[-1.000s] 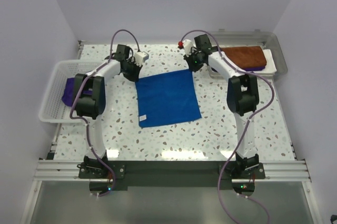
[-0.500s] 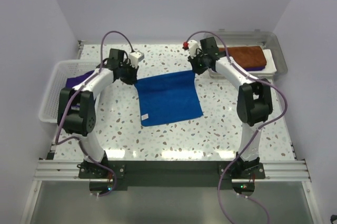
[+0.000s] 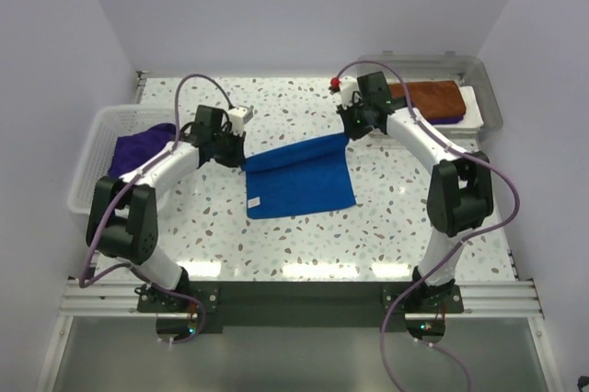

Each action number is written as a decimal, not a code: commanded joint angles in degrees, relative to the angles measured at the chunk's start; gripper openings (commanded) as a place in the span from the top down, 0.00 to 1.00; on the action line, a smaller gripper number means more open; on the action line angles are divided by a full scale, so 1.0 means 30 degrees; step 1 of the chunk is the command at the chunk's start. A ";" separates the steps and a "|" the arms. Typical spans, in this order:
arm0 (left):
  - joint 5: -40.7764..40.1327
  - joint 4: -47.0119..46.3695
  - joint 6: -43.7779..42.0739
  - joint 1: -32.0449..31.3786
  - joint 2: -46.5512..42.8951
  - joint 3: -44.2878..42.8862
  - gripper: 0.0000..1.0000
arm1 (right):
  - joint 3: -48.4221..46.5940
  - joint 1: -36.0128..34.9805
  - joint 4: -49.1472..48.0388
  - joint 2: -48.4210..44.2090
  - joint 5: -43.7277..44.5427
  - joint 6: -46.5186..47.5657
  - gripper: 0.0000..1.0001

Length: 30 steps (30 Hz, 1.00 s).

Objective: Fold and stack the towels
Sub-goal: Fold the towel

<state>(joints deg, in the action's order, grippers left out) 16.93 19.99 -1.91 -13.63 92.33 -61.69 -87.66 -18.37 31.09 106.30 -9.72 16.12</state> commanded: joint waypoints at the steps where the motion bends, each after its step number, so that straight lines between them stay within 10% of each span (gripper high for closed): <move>1: -0.1131 0.0163 0.1779 -0.0115 -0.1128 0.0933 1.00 | 0.1001 0.0176 0.1411 -0.1535 0.1333 -0.1795 1.00; 30: -0.2596 0.2067 0.4650 -0.1727 -0.3357 0.3102 1.00 | 0.7420 0.0176 0.0300 -0.5667 -0.0101 -0.6398 1.00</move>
<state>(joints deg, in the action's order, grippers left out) 11.51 23.40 11.03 -19.16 83.33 -51.05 -66.15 -18.37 32.32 92.29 -10.98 -2.26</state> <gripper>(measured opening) 0.028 0.015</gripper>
